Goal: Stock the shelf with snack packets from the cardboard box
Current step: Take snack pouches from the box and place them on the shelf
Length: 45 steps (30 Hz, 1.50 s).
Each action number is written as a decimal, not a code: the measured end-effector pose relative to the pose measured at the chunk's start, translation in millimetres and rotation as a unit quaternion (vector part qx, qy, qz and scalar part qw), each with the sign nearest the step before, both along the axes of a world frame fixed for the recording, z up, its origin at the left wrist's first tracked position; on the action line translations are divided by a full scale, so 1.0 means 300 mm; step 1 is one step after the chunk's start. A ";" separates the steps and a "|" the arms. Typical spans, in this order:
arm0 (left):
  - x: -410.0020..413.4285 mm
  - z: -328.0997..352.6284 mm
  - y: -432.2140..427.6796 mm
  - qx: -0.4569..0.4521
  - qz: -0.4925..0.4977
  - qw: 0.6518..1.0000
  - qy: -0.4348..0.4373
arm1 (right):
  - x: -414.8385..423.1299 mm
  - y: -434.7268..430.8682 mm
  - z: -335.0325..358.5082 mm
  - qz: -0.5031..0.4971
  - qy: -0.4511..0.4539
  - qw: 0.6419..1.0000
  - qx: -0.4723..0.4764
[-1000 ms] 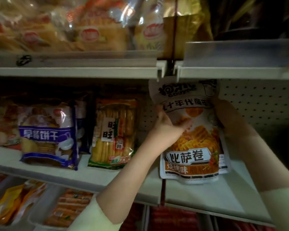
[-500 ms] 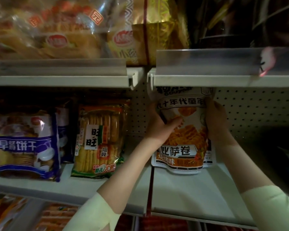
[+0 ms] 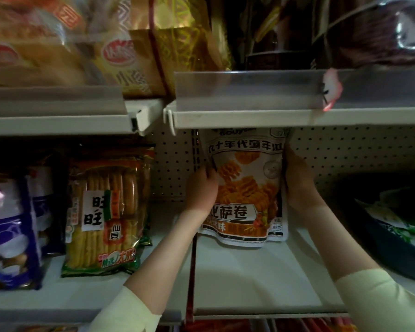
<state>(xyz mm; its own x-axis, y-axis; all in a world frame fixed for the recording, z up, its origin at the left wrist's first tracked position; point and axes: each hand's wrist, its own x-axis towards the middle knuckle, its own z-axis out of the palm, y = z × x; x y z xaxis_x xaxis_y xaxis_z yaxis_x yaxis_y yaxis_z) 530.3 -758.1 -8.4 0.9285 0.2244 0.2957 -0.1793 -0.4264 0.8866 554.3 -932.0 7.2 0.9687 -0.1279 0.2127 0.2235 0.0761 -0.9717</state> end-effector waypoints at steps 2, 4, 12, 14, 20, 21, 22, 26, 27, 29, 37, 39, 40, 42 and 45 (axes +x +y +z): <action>0.007 -0.001 0.015 0.017 0.012 1.000 -0.006 | -0.005 0.007 -0.005 0.017 -0.001 1.000 0.003; 0.013 0.002 0.020 0.040 0.028 0.999 -0.004 | 0.002 0.012 -0.014 0.004 -0.007 1.000 -0.009; 0.029 -0.013 0.019 0.054 0.087 0.995 -0.013 | 0.059 -0.004 -0.024 -0.104 -0.005 0.986 -0.126; 0.031 -0.014 0.017 0.052 0.096 0.994 -0.017 | 0.063 -0.017 -0.024 -0.116 -0.014 0.984 -0.135; 0.029 -0.012 0.010 0.065 0.125 0.990 -0.021 | 0.073 -0.055 -0.025 -0.137 -0.052 0.976 -0.159; 0.026 -0.014 0.004 0.064 0.130 0.989 -0.024 | 0.075 -0.061 -0.028 -0.136 -0.054 0.976 -0.163; 0.024 -0.016 -0.003 0.060 0.132 0.989 -0.026 | 0.079 -0.065 -0.032 -0.137 -0.055 0.975 -0.168; 0.024 -0.021 -0.014 0.053 0.143 0.988 -0.026 | 0.095 -0.058 -0.039 -0.170 -0.047 0.966 -0.189; 0.026 -0.021 -0.012 0.054 0.141 0.988 -0.023 | 0.096 -0.056 -0.039 -0.179 -0.046 0.964 -0.192; 0.023 -0.018 -0.005 0.056 0.136 0.989 -0.019 | 0.092 -0.049 -0.040 -0.175 -0.039 0.967 -0.181; 0.007 0.035 0.050 0.041 0.069 0.996 -0.046 | 0.034 -0.039 -0.041 -0.001 -0.028 1.000 -0.013; -0.002 0.064 0.063 0.037 0.045 0.996 -0.068 | 0.037 -0.031 -0.038 0.011 -0.008 1.000 -0.017; -0.004 0.075 0.068 0.040 0.034 0.996 -0.074 | 0.044 -0.028 -0.036 -0.002 0.006 1.000 -0.018; 0.000 0.085 0.075 0.041 0.016 0.995 -0.086 | 0.053 -0.020 -0.027 -0.025 0.025 0.999 -0.025; 0.014 0.089 0.084 0.022 0.018 0.994 -0.109 | 0.071 -0.018 -0.015 -0.030 0.037 0.997 -0.065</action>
